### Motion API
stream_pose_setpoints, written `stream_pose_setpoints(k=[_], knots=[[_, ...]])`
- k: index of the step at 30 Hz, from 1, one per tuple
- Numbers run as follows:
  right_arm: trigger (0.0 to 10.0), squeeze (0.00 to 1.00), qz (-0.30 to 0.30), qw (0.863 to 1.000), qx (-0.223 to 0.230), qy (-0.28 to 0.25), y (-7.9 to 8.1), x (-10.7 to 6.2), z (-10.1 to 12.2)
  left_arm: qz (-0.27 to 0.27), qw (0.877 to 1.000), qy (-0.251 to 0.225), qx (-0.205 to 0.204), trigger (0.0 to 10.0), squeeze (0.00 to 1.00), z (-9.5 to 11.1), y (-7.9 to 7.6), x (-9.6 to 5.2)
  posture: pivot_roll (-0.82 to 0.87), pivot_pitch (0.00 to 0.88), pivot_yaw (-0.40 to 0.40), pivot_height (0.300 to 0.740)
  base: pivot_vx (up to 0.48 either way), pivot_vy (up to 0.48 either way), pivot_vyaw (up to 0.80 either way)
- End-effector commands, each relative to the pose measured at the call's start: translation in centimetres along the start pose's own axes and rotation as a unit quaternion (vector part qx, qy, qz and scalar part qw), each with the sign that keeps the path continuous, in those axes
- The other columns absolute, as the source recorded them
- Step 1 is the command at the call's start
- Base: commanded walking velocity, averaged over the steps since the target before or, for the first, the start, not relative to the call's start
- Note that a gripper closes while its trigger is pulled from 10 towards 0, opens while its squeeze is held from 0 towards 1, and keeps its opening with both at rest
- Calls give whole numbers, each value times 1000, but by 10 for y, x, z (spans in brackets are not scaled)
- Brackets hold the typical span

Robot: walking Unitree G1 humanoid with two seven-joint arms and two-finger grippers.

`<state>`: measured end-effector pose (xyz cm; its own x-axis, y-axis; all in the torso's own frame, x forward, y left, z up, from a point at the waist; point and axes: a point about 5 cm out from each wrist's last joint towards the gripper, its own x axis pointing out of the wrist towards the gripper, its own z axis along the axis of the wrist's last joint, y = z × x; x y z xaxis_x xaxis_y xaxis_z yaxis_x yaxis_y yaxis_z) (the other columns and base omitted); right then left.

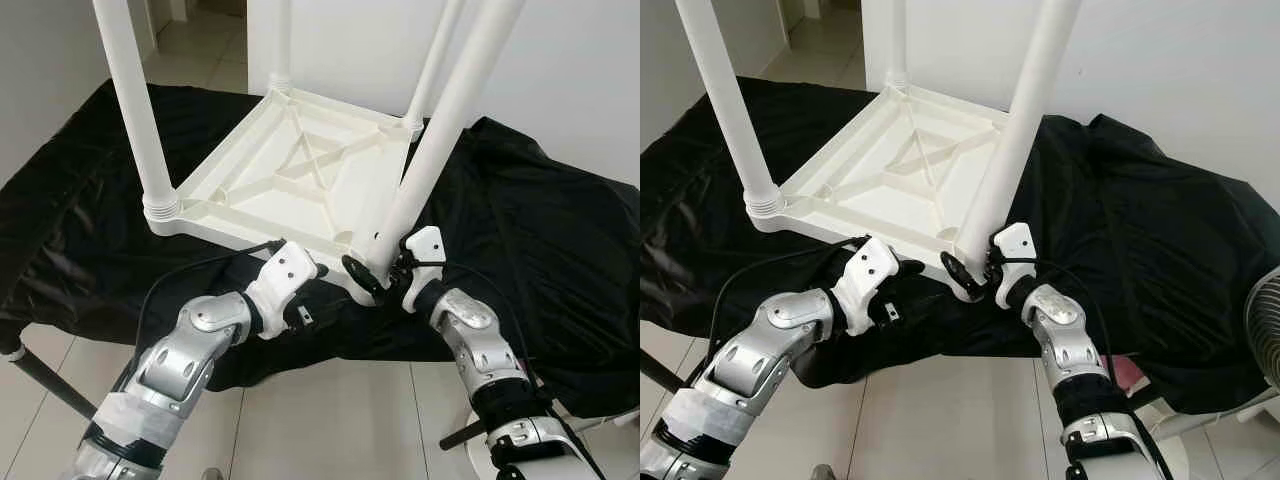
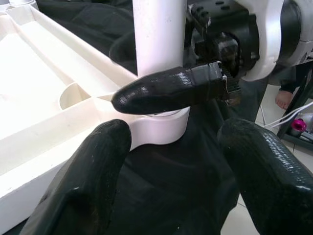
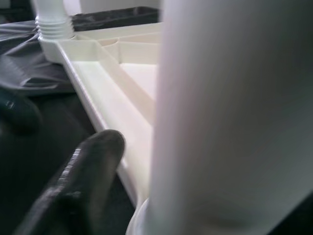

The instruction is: Building children table

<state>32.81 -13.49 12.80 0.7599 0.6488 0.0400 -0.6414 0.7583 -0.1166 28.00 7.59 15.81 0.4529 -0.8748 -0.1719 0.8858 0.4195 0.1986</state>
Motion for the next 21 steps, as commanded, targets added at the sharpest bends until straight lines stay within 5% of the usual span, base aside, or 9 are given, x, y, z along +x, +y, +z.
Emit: stream_pose_setpoints(k=[1,11,12,13,21], knots=[[0,0,16,1000,-8,9,-1,-1,-2,-5,1000,-2,10,10000,0,3,0,1,69,16,-97,740,0,0,0],[0,0,31,999,9,20,-1,-4,-12,-1,1000,0,10,10000,0,2,1,-2,80,25,-100,740,0,0,0],[6078,0,28,999,9,20,-2,-4,-12,-1,1000,1,10,10000,0,2,1,-2,79,25,-100,740,0,0,0],[10000,0,24,1000,11,17,-3,-4,-12,-1,1000,0,11,10000,0,2,1,-1,75,26,-98,740,0,0,0],[10000,0,-29,999,18,5,-7,-5,-6,-4,1000,-1,9,10000,0,2,0,0,63,38,-93,740,0,0,0]])
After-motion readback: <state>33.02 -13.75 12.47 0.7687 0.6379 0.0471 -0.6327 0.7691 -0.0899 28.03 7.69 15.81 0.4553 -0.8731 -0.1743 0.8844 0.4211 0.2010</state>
